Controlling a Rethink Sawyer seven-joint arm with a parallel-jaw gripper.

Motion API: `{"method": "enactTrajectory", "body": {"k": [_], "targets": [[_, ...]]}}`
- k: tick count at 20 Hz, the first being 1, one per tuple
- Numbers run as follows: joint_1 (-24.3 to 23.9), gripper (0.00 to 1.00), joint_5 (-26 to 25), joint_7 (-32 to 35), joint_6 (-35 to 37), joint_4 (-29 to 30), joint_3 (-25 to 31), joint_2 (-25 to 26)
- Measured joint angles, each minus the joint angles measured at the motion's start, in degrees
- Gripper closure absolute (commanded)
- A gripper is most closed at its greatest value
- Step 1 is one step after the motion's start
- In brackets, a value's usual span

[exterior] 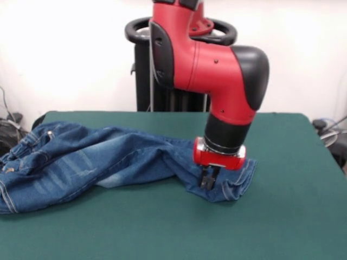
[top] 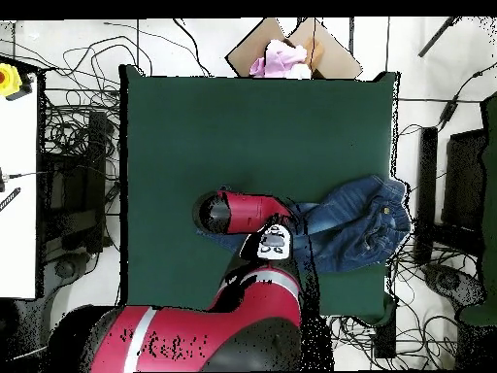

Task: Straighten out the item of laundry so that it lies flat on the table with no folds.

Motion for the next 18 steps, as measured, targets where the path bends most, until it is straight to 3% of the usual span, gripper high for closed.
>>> {"method": "enactTrajectory", "body": {"k": [10,18], "targets": [[2.0,1.0,4.0,0.0,0.2,-0.4,0.0,-1.5],[5.8,1.0,10.9,0.0,-1.6,-4.8,0.0,2.2]]}}
